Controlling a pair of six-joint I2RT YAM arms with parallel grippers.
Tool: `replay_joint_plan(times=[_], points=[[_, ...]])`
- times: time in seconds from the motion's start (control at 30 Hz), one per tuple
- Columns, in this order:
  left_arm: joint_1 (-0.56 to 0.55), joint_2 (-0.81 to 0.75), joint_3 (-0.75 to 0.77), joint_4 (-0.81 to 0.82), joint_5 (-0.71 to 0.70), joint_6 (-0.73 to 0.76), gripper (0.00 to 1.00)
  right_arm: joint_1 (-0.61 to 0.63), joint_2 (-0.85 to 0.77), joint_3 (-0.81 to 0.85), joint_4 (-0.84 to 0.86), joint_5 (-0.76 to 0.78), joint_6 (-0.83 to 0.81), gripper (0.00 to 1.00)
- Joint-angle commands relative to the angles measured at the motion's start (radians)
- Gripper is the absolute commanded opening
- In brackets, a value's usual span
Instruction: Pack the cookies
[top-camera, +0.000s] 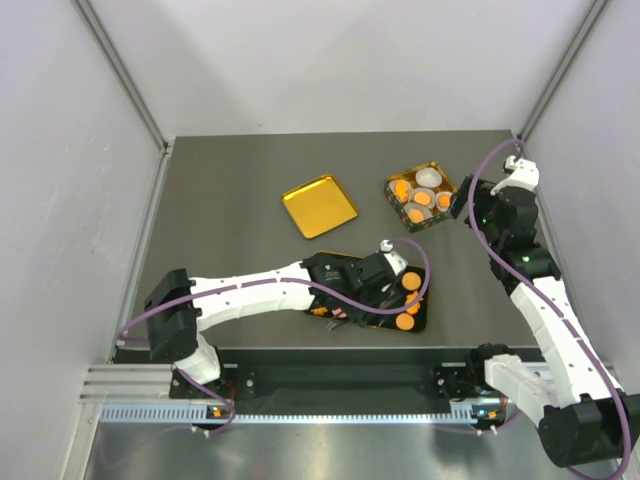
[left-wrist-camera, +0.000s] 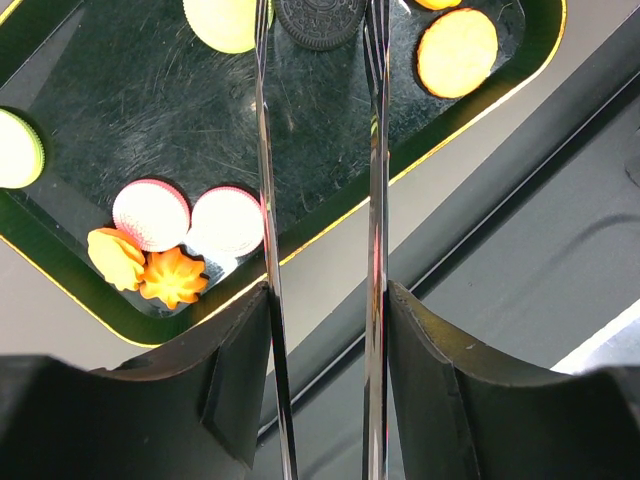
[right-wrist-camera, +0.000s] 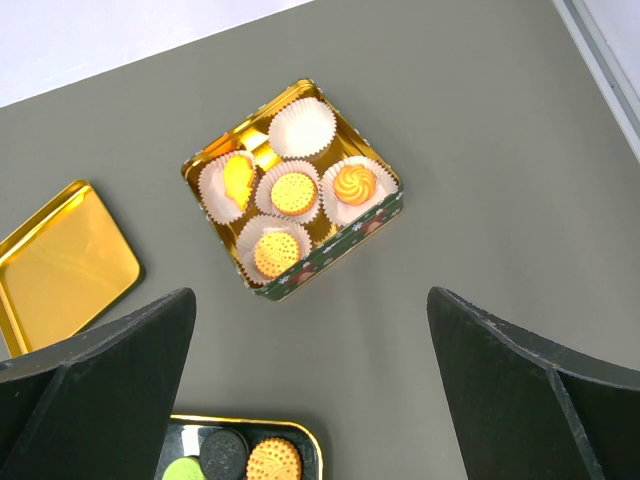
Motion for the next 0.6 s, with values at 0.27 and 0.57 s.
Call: replay_joint_plan(times=[0.27, 0.57], points=[[-0.006, -0.017, 0.029, 0.009, -0.016, 0.004, 0.53, -0.014, -0.024, 0.008, 0.028, -0.007, -0.007, 0.99], [-0.006, -0.009, 0.018, 0.023, -0.011, 0.006, 0.55, -0.014, -0.022, 0.006, 0.027, -0.007, -0.008, 1.0]])
